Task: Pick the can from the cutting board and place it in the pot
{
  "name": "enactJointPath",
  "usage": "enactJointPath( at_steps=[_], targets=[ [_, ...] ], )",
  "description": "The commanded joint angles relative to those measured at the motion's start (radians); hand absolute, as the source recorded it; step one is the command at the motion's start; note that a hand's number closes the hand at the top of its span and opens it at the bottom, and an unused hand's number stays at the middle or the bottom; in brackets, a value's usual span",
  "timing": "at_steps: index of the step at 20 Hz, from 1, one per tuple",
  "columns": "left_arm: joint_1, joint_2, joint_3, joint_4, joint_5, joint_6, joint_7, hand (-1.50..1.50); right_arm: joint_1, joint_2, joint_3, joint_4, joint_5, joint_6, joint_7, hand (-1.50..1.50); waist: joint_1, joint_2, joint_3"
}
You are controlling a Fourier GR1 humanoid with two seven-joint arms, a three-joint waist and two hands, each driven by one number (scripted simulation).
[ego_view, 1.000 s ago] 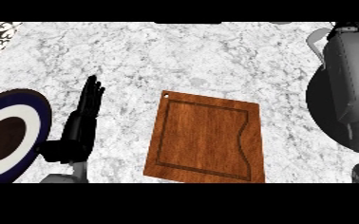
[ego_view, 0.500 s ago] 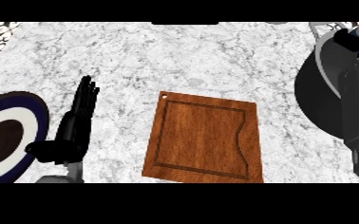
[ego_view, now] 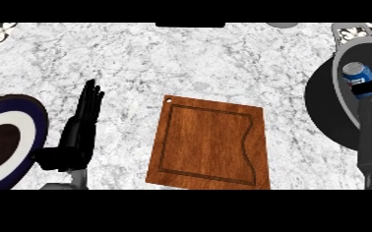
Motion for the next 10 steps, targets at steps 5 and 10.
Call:
enactJointPath(
  at_steps=[5, 10],
  targets=[
    [0.033, -0.011, -0.003, 0.002, -0.009, -0.003, -0.036, 0.00, 0.117, 0.075, -0.043, -0.170, -0.133, -0.292, -0.158, -1.50, -0.005, 0.015, 0.031],
    [0.018, -0.018, -0.005, 0.000, -0.010, 0.005, -0.013, 0.00, 0.118, 0.096, -0.052, -0.338, -0.197, -0.538, -0.244, -1.50, -0.004, 0.015, 0.032]
  ],
)
